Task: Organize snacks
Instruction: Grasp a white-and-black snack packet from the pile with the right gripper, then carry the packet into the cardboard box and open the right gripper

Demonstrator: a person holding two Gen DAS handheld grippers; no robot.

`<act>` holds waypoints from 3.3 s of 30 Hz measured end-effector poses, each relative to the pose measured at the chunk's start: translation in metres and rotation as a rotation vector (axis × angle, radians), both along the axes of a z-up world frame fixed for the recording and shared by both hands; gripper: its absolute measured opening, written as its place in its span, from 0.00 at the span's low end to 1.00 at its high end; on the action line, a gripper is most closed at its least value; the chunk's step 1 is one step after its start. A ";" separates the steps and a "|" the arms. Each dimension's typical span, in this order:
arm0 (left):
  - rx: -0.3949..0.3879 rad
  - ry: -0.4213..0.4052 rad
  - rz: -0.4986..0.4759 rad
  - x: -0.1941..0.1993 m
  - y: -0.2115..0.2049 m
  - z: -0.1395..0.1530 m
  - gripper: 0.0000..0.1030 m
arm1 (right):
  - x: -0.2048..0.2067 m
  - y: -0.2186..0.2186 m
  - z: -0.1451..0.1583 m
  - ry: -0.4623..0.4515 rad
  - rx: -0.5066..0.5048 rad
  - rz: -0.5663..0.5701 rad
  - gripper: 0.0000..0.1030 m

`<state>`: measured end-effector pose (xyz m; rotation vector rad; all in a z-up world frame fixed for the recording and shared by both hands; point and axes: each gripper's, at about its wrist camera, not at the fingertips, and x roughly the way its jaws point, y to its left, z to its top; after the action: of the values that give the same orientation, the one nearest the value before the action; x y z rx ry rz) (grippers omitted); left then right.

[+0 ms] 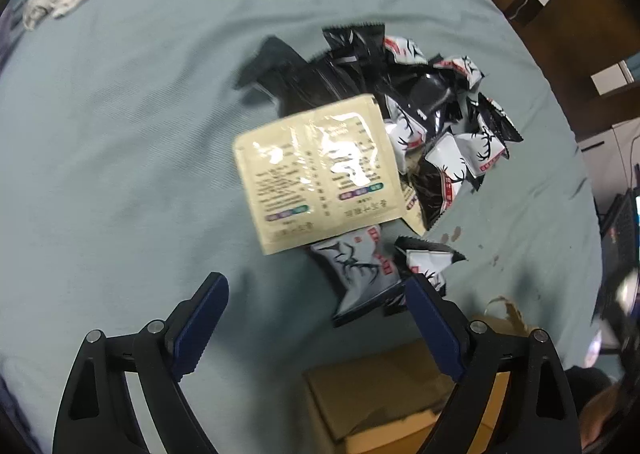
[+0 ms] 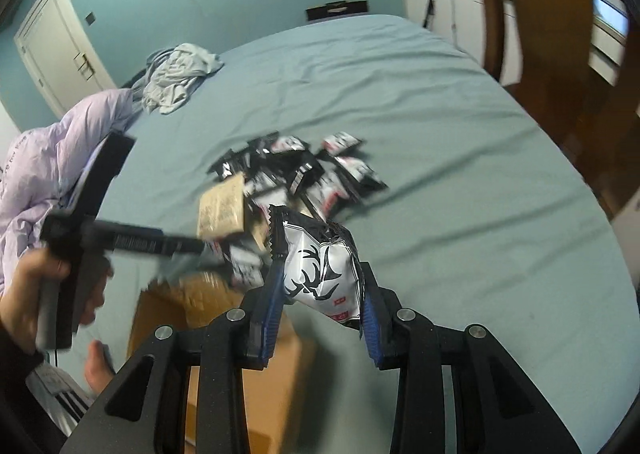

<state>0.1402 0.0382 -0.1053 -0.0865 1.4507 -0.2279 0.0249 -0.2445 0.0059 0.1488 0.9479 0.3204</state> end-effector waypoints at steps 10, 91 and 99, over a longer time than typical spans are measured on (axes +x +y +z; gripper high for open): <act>0.025 0.077 -0.032 0.008 -0.025 -0.031 0.55 | -0.028 0.009 0.008 -0.029 -0.004 -0.014 0.32; 0.249 -0.403 0.046 -0.107 0.013 0.115 0.79 | 0.008 0.098 -0.046 0.209 0.006 0.275 0.33; 0.268 -0.396 0.027 -0.106 0.007 0.109 0.79 | 0.024 0.110 -0.055 0.212 -0.001 0.274 0.34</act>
<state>0.0343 0.0449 0.0035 0.1508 1.0731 -0.0229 0.0492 -0.1349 -0.0493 0.0513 1.1810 0.5651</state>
